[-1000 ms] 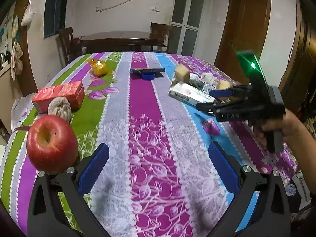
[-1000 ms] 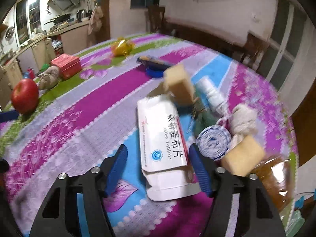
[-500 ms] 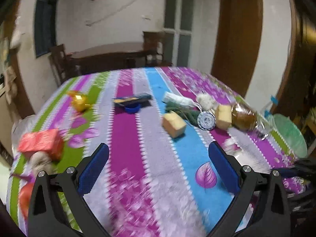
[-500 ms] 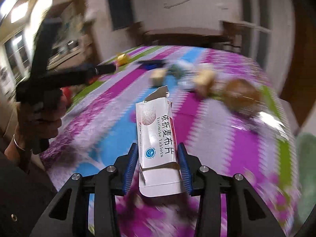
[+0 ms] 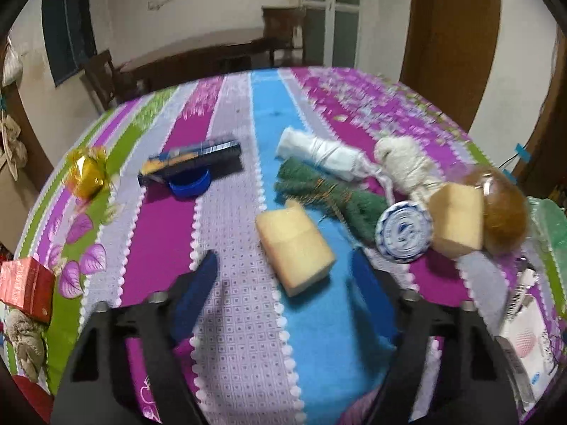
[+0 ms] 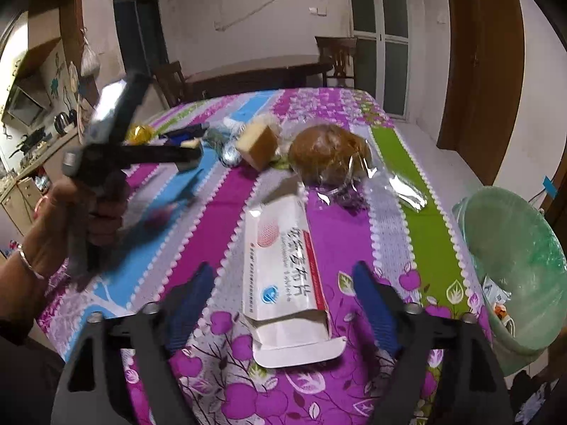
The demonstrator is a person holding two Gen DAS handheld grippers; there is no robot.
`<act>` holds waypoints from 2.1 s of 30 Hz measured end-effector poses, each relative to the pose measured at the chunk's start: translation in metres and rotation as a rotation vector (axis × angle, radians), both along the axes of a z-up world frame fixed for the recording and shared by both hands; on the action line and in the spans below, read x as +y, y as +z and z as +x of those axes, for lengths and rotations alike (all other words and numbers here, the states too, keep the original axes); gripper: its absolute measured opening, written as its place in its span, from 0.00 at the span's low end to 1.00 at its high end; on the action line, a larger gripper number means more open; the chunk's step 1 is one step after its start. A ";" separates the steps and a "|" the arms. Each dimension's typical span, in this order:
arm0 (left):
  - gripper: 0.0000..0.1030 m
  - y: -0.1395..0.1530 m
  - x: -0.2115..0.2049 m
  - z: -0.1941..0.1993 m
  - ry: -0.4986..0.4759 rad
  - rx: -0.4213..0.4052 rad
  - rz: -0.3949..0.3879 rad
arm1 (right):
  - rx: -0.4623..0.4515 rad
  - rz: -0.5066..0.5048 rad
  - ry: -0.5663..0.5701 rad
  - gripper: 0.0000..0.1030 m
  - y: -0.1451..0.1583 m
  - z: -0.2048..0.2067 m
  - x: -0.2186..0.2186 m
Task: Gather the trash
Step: 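Grasp the white tablet box with the right tool while the left tool grasps a yellow sponge, then carry the tablet box and yellow sponge over the green bin with both tools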
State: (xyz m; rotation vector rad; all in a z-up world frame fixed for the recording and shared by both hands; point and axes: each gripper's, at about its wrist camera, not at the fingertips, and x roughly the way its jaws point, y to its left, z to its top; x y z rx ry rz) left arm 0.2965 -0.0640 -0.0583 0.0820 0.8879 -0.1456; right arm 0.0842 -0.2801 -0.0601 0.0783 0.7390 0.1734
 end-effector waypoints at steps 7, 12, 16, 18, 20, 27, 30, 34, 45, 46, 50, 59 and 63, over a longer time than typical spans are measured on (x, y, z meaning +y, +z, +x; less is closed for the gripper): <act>0.29 -0.002 0.009 -0.006 -0.021 0.037 -0.076 | 0.075 -0.047 0.030 0.61 -0.010 0.024 0.012; 0.27 0.003 0.028 -0.031 -0.022 0.053 -0.142 | 0.091 -0.040 0.035 0.48 -0.017 0.028 0.017; 0.27 0.016 0.036 -0.061 -0.042 0.016 -0.137 | 0.085 0.009 0.031 0.45 -0.017 0.024 0.017; 0.27 0.022 0.037 -0.076 -0.059 -0.003 -0.125 | 0.076 0.032 0.020 0.44 -0.015 0.018 0.015; 0.27 0.027 0.035 -0.091 -0.078 -0.017 -0.118 | 0.057 0.056 0.012 0.43 -0.010 0.012 0.014; 0.27 0.043 -0.003 -0.120 -0.134 -0.125 -0.006 | -0.005 0.061 -0.008 0.41 0.009 -0.006 0.019; 0.27 0.046 -0.015 -0.123 -0.152 -0.130 -0.003 | -0.022 0.063 -0.030 0.40 0.017 -0.012 0.012; 0.27 0.051 -0.039 -0.128 -0.182 -0.163 0.029 | -0.041 0.050 -0.060 0.39 0.024 -0.019 0.002; 0.27 0.067 -0.113 -0.131 -0.324 -0.191 0.052 | -0.074 0.034 -0.210 0.40 0.063 -0.035 -0.063; 0.27 0.068 -0.122 -0.130 -0.340 -0.192 0.052 | -0.075 0.029 -0.224 0.40 0.065 -0.038 -0.070; 0.27 0.072 -0.152 -0.132 -0.401 -0.201 0.058 | -0.074 0.016 -0.301 0.41 0.077 -0.046 -0.105; 0.27 0.081 -0.224 -0.140 -0.542 -0.239 0.088 | -0.050 0.002 -0.465 0.41 0.094 -0.068 -0.187; 0.27 0.082 -0.254 -0.144 -0.599 -0.255 0.118 | -0.043 0.008 -0.509 0.42 0.099 -0.079 -0.210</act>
